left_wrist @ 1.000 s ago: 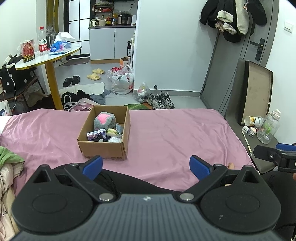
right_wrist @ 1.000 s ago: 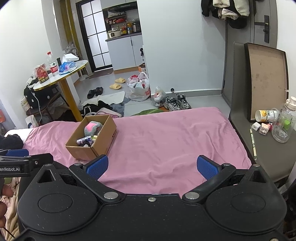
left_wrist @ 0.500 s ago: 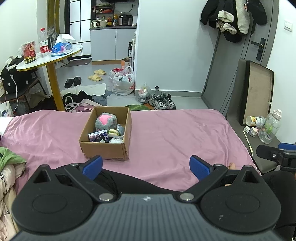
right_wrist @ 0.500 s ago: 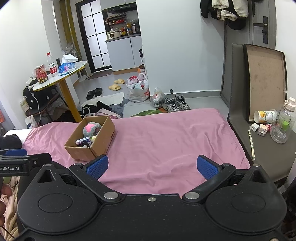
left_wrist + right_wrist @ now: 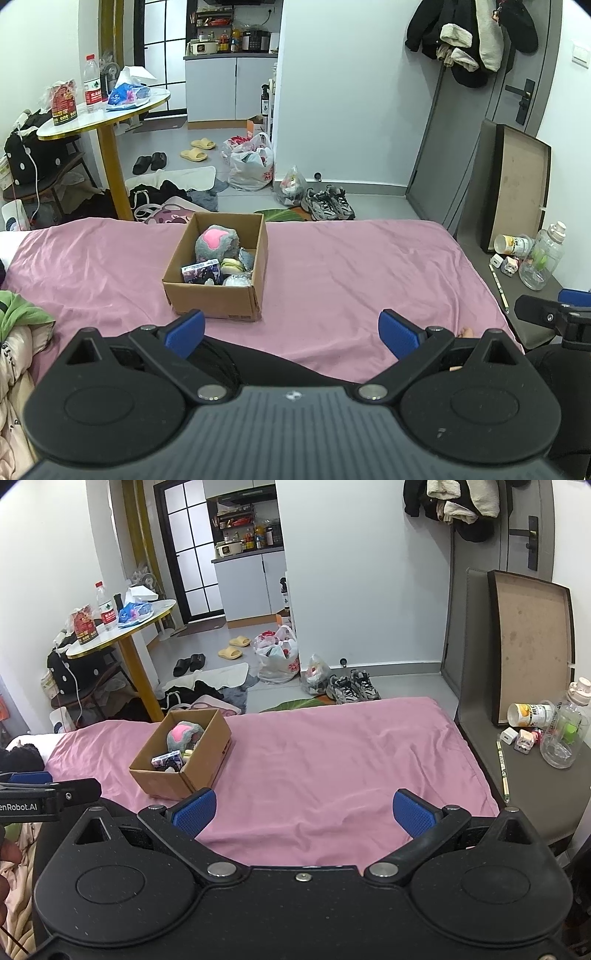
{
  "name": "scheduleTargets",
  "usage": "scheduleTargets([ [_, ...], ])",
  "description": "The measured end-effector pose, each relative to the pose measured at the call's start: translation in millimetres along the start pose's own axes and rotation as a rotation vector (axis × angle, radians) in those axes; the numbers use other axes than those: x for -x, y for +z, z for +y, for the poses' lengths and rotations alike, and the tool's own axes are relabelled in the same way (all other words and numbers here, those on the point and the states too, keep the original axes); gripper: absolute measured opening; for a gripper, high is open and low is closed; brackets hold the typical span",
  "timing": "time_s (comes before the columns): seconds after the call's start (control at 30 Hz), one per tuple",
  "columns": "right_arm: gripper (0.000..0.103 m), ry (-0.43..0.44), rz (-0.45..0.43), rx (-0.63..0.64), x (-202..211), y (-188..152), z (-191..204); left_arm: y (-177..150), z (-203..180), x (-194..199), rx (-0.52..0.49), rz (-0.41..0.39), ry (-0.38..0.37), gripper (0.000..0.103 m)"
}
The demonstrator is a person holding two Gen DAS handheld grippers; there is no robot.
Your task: Organize soft objects
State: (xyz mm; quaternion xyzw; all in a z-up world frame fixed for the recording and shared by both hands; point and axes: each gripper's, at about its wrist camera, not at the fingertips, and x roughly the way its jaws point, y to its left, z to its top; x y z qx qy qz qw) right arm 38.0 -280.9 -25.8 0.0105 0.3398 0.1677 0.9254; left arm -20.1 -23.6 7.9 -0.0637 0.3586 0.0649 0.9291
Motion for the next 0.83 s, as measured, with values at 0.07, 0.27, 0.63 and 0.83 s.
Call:
scheduleTargets([
  [0.07, 0.103, -0.001, 0.0, 0.002, 0.1, 0.0, 0.7, 0.4, 1.5, -0.5, 0.006, 0.001, 0.001, 0.1],
  [0.27, 0.103, 0.004, 0.001, 0.002, -0.8, 0.4, -1.0, 1.7, 3.3, -0.6, 0.012, 0.001, -0.001, 0.1],
  [0.63, 0.103, 0.006, 0.003, -0.001, -2.3, -1.9, -0.9, 0.7, 2.0, -3.9, -0.003, -0.004, -0.007, 0.1],
  [0.83, 0.103, -0.001, 0.016, -0.009, -9.8, -5.3, 0.6, 0.6, 6.3, -7.8, 0.022, -0.01, -0.023, 0.1],
])
